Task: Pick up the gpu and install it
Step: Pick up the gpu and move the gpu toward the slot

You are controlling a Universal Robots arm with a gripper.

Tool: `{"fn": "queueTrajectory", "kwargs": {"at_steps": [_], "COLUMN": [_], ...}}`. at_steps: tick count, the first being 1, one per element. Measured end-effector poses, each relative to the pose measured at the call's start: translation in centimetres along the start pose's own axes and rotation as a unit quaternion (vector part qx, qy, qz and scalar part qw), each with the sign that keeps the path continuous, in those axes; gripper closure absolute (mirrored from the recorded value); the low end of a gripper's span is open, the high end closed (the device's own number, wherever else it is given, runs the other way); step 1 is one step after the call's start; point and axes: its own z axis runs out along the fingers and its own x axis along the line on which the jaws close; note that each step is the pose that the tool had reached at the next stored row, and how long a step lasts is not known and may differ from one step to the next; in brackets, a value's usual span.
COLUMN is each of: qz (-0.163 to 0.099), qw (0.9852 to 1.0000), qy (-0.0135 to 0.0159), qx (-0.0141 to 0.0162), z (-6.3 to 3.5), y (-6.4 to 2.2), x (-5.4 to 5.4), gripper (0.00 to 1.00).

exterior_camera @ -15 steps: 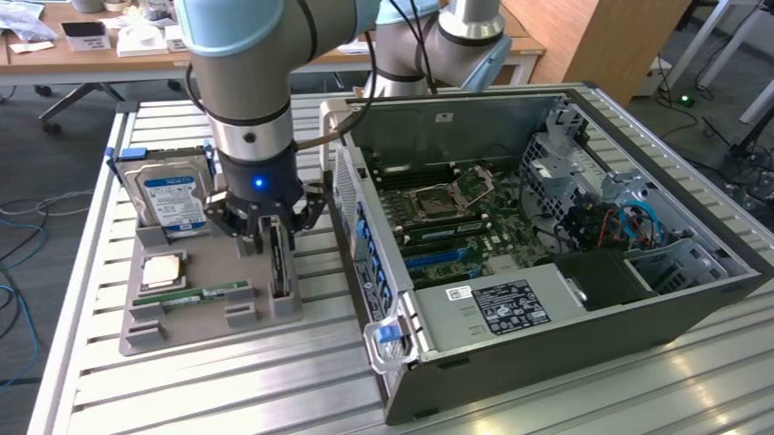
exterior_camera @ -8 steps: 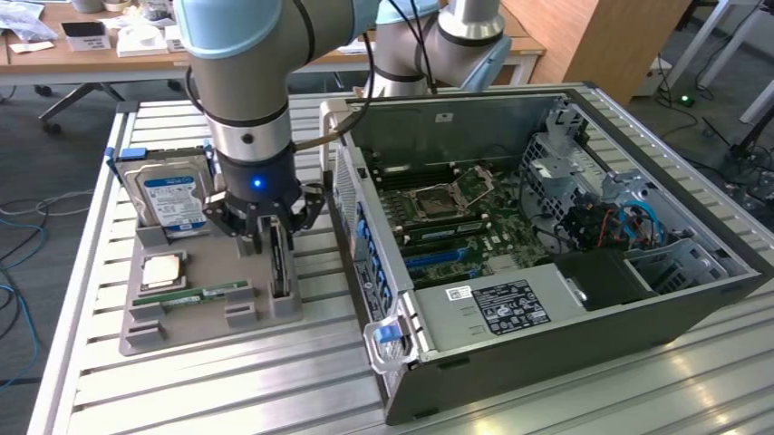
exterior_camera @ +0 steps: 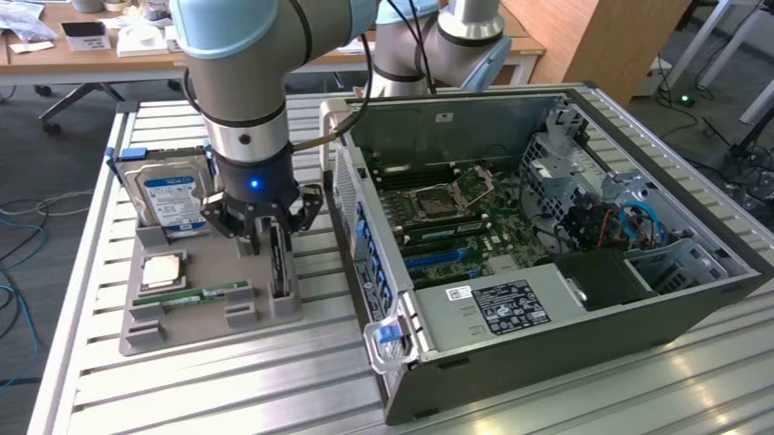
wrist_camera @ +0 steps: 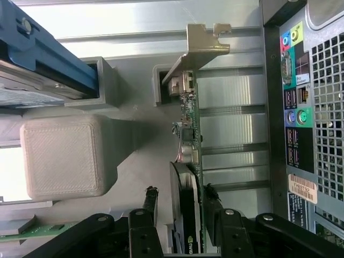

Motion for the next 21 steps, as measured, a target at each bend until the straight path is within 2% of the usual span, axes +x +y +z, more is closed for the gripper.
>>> {"fn": "queueTrajectory", "kwargs": {"at_steps": [3, 7, 21], "qz": [0.000, 0.000, 0.000], "qw": [1.0000, 1.0000, 1.0000], "qy": [-0.0003, -0.0004, -0.0003], "qx": [0.0026, 0.0039, 0.0041], "z": [0.01, 0.01, 0.01], "y": [-0.04, -0.07, -0.13], "x": [-0.02, -0.16, -0.36], "gripper": [0.53, 0.53, 0.53]}}
